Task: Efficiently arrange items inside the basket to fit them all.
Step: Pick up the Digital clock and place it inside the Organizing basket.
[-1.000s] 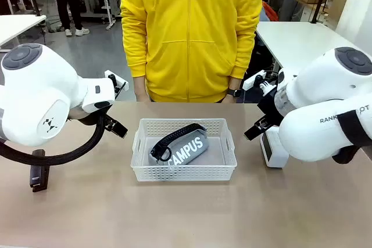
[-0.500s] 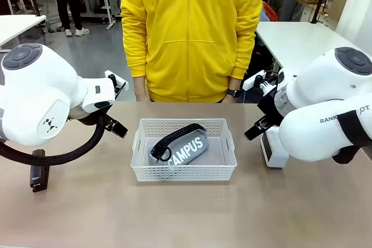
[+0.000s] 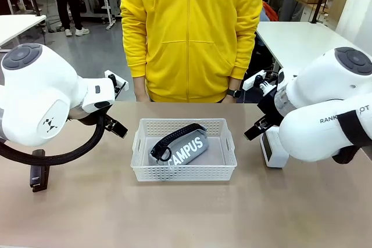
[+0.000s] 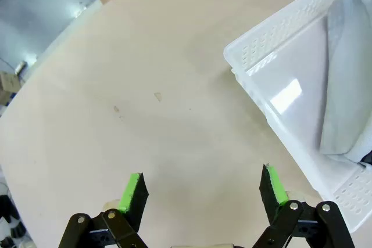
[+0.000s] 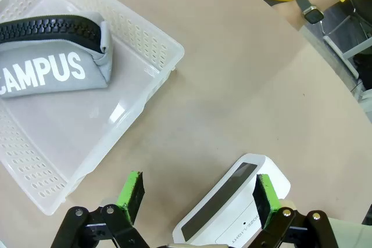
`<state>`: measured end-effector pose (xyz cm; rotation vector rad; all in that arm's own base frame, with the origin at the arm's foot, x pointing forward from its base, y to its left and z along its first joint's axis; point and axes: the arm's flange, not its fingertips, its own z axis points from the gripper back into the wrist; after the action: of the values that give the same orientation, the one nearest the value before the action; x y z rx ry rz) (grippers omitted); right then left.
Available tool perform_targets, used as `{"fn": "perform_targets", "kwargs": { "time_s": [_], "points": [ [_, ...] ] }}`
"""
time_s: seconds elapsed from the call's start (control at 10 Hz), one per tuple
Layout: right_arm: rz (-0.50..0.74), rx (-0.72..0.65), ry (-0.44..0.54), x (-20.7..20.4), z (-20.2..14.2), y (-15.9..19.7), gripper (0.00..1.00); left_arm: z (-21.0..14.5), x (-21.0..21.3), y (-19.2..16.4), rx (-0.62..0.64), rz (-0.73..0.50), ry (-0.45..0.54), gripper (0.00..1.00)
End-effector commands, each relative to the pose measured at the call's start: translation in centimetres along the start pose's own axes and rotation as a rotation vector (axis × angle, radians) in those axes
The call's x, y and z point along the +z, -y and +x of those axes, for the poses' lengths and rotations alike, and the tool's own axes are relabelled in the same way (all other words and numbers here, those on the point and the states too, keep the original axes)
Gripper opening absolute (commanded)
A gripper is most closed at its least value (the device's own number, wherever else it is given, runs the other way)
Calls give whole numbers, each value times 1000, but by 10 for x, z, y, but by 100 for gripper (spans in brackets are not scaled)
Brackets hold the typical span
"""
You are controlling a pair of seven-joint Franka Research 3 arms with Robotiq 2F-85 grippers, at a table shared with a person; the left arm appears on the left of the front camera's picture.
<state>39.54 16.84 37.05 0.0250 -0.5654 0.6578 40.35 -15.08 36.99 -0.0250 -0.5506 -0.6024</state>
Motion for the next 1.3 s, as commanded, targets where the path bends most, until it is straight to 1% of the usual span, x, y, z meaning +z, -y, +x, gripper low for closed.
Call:
{"fn": "perform_targets", "kwargs": {
  "time_s": [0.0,0.5,0.6,0.7,0.8,0.9,1.0,1.1,1.2],
  "points": [
    [0,-1,0,0,0,0,100,0,0,0,-1,0,0,100],
    [0,0,0,0,0,0,100,0,0,0,-1,0,0,100],
    [-26,18,-43,8,0,0,100,0,0,0,0,0,0,100],
    [0,9,-39,20,1,5,100,-4,15,1,4,-59,-8,100],
    [25,-10,-54,47,-1,14,100,-11,42,-2,-2,-138,-55,100],
    [87,-45,-93,75,-5,27,100,-17,68,-5,10,-191,-77,100],
    [242,-167,-106,106,-9,43,100,-20,98,-6,139,-290,-175,100],
    [324,-373,-132,136,-13,54,100,-30,122,-8,127,-355,-121,100],
    [386,-387,-65,163,-32,65,100,-42,148,-14,187,-468,-94,100]
  ]
}}
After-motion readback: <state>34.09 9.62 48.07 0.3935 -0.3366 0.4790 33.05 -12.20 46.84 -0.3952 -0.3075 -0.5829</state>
